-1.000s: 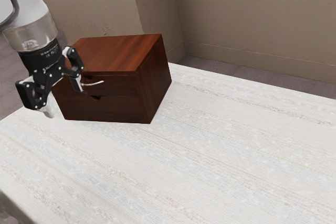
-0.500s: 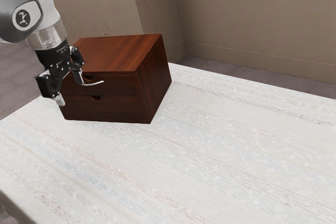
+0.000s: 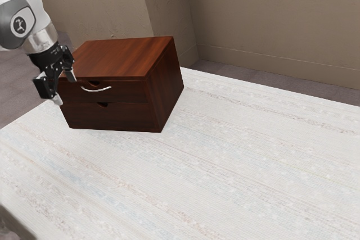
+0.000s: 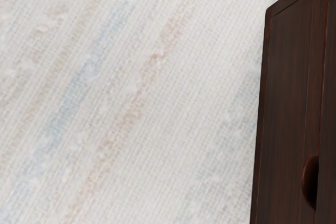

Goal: Pull the drawer handle with one arm to open the drawer

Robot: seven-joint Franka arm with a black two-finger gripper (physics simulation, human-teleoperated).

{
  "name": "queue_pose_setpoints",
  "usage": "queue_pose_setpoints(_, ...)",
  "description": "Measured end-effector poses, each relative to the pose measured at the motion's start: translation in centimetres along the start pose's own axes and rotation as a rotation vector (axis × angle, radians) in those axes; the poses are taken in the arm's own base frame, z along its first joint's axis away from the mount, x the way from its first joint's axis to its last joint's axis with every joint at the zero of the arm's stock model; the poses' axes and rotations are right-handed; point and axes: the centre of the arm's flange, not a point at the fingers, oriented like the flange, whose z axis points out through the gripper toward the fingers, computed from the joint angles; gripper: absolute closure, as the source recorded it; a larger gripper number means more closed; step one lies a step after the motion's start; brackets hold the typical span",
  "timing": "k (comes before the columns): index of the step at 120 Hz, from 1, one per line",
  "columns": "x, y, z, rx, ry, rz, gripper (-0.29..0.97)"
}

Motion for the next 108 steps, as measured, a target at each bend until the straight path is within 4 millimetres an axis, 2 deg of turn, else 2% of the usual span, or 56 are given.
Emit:
queue_pose_setpoints(8, -2.6, 0.8, 0.5, -0.016, -0.008, 0.039, 0.00)
queue_pose_setpoints(15, -5.1, 0.6, 1.7, -0.027, -0.012, 0.077, 0.00)
queue_pose_setpoints(22, -6.2, 0.3, 2.5, -0.048, -0.015, 0.090, 0.00)
queue_pose_setpoints(42, -4.2, -1.5, 2.3, -0.103, -0.009, 0.051, 0.00)
queue_pose_setpoints(59, -2.2, -1.2, 2.4, -0.132, -0.002, 0.013, 0.00)
queue_pose_setpoints(80, -0.2, 0.1, 4.0, -0.144, 0.010, -0.020, 0.00)
queue_pose_setpoints(90, -0.6, 0.9, 4.6, -0.154, 0.012, -0.010, 0.00)
queue_pose_setpoints(108, -3.8, 1.5, 5.1, -0.175, 0.006, 0.048, 0.00)
